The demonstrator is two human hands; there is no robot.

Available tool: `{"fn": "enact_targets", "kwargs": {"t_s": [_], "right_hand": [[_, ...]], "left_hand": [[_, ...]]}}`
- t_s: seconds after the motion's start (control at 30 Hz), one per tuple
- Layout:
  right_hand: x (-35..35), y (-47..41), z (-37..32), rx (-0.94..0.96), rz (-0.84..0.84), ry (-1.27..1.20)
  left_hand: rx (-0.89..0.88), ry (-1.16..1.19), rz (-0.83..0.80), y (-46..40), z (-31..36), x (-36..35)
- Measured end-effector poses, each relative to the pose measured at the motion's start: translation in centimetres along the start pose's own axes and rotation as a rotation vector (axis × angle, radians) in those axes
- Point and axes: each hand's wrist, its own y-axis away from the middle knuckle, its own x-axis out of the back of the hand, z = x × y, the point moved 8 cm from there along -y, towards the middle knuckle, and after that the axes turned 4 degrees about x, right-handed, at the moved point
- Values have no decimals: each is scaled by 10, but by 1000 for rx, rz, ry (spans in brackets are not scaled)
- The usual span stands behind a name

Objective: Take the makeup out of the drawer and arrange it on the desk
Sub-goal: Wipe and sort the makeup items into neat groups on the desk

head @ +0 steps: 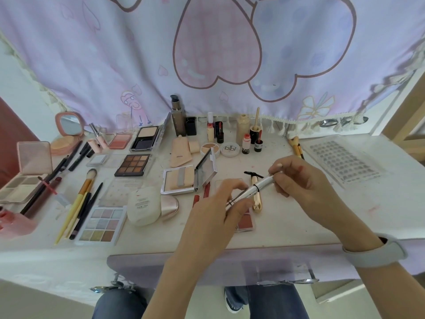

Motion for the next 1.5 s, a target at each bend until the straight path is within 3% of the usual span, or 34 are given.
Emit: {"fn": "enact_targets", "kwargs": {"t_s": [0.13, 0.27, 0.43, 0.67, 0.77, 0.87, 1.0, 1.1, 1.23, 1.5], "right_hand": [[6, -2, -12, 91, -98, 202], [-7, -3, -9, 118, -260, 605], [-4, -8, -11, 150, -212, 731], [20, -17, -8, 163, -63, 762], [44, -19, -8, 152, 126, 714], [63, -23, -2, 57, 298, 514], [52, -35, 13, -24, 298, 260], [45, -47, 23, -71, 294, 203], [44, -61, 35, -122, 304, 302], [21, -83, 62, -166, 98, 551]], "left_hand": [[90, 37, 28, -4, -10, 13], [89, -25, 6, -10, -9, 17], [50, -67, -11, -12, -6, 20], [79, -50, 26, -15, -15, 38], [81, -8, 73, -19, -18, 50], [142, 173, 119, -29, -24, 61], [143, 336, 92, -51, -15, 63], [134, 383, 92, -76, -8, 64], [136, 294, 157, -110, -10, 69], [198, -171, 5, -144, -32, 41]]}}
